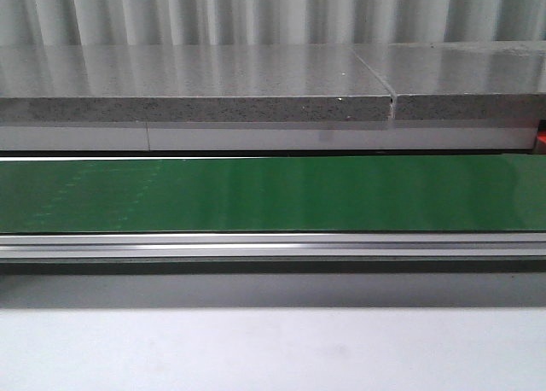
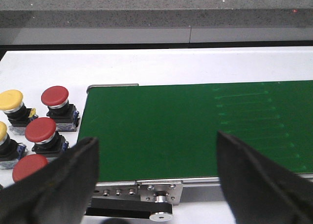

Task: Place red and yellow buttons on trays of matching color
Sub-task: 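Move the left gripper toward the remaining buttons on the table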

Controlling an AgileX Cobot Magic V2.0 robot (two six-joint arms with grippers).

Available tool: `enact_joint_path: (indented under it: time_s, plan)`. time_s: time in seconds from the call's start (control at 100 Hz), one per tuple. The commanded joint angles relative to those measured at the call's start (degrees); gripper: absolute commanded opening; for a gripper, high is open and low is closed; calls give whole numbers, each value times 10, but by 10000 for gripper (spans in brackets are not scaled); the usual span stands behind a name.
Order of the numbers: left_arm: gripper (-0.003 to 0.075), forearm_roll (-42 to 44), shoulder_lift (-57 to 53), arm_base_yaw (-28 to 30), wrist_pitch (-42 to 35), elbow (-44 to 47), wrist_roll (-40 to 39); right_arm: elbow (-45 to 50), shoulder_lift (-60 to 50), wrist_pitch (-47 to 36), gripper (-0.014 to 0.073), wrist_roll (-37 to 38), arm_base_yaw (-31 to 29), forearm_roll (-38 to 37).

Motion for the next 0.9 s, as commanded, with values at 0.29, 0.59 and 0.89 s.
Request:
enact_joint_path:
  time_s: [0.29,0.59,0.89]
  plan:
    - [598,0,29,3,-14,-68,-45,-13,-2,-36,-67,-5,0,2]
    - [598,-3,185,112,91,-235,-135,-13,-2,-36,-67,-5,0,2]
    - [598,-34,311,214,131,-280,-135,-13,-2,-35,-67,-5,0,2]
